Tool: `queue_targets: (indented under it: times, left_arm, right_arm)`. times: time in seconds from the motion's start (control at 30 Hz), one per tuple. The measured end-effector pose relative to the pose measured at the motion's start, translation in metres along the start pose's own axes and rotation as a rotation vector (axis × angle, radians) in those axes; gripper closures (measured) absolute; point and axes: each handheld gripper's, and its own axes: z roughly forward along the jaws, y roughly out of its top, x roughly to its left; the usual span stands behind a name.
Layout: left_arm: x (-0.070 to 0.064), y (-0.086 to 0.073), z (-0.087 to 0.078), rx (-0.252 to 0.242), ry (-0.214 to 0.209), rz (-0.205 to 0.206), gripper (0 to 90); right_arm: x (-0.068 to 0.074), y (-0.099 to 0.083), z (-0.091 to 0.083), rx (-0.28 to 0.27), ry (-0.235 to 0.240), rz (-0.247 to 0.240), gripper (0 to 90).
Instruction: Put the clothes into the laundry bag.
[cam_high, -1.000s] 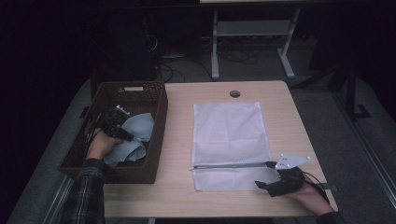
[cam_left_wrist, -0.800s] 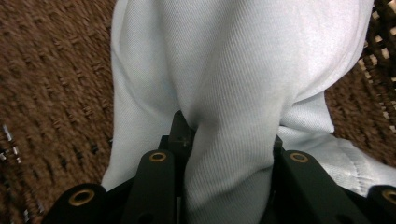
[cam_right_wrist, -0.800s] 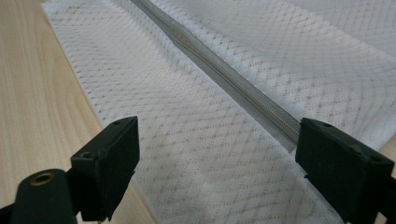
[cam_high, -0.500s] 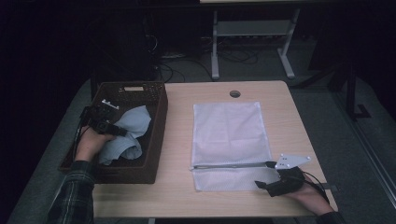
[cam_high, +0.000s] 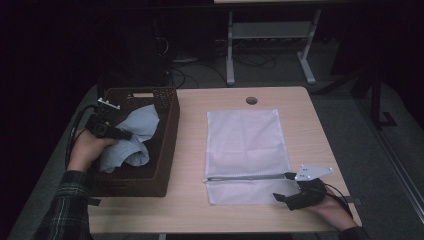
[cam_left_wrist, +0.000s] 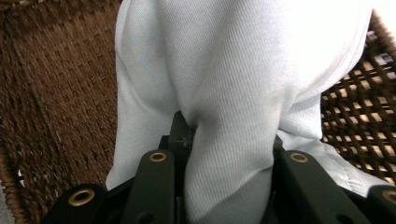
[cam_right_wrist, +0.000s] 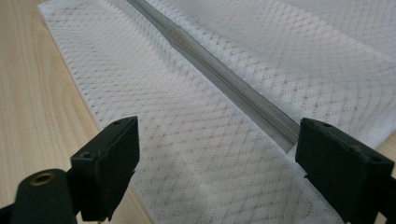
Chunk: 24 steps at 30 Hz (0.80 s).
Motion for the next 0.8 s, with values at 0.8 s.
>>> queue_targets:
  times: [0.8]
  left_arm:
    - [-0.061, 0.035, -0.056, -0.066, -0.046, 0.175, 68.6]
  right_arm:
    - [-0.001, 0.0, -0.001, -0.007, -0.005, 0.008, 13.2]
